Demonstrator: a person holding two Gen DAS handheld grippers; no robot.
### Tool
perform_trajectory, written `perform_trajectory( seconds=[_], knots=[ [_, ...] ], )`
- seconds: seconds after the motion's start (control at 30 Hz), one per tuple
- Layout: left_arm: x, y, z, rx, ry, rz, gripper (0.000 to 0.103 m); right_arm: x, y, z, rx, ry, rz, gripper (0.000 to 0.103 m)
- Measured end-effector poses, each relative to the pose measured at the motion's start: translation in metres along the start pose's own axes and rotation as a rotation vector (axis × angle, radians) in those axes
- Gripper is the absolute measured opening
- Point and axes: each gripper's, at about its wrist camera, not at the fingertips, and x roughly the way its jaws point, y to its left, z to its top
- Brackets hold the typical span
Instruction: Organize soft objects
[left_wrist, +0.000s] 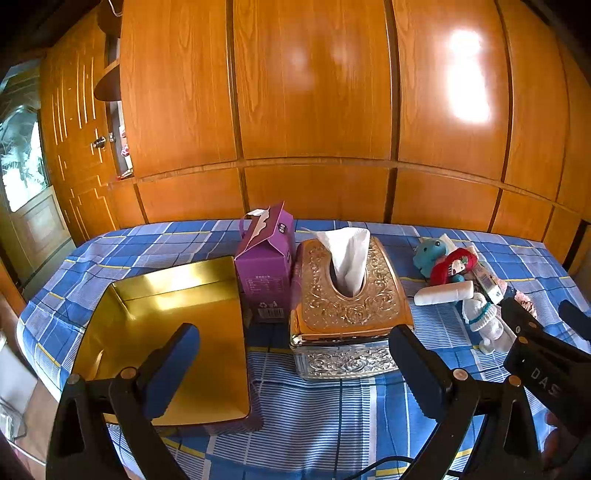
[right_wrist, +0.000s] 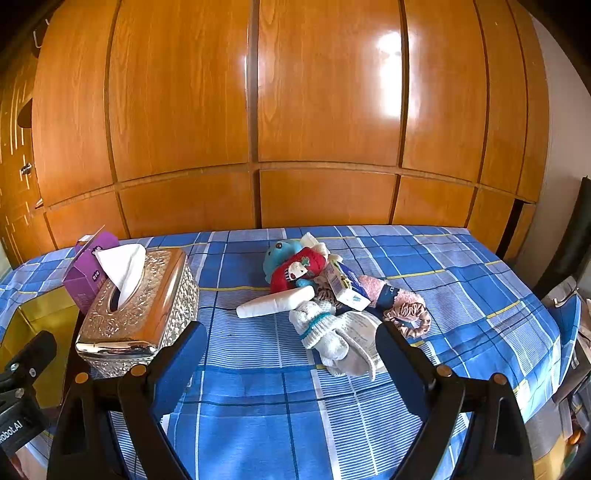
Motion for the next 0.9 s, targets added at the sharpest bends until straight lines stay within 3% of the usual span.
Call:
perform_trajectory(
  seconds=[0.73, 0.8, 0.9],
  knots=[
    [-0.001, -0.010, -0.001, 0.024, 0.008, -0.022, 0.103, 0.006, -0.013, -0.002, 0.024, 0.016, -0.008, 0.094],
    [0.000, -0.012, -0.001, 0.035, 0.008, -0.054, 0.103, 0.009, -0.019, -0.002, 0.030, 0.026, -0.006, 0.094],
    [-0.001, -0.011, 0.002, 0.049, -0.005, -0.183, 0.103, 0.013, -0.034, -0.004, 0.058, 0.043, -0.005, 0.094]
  ],
)
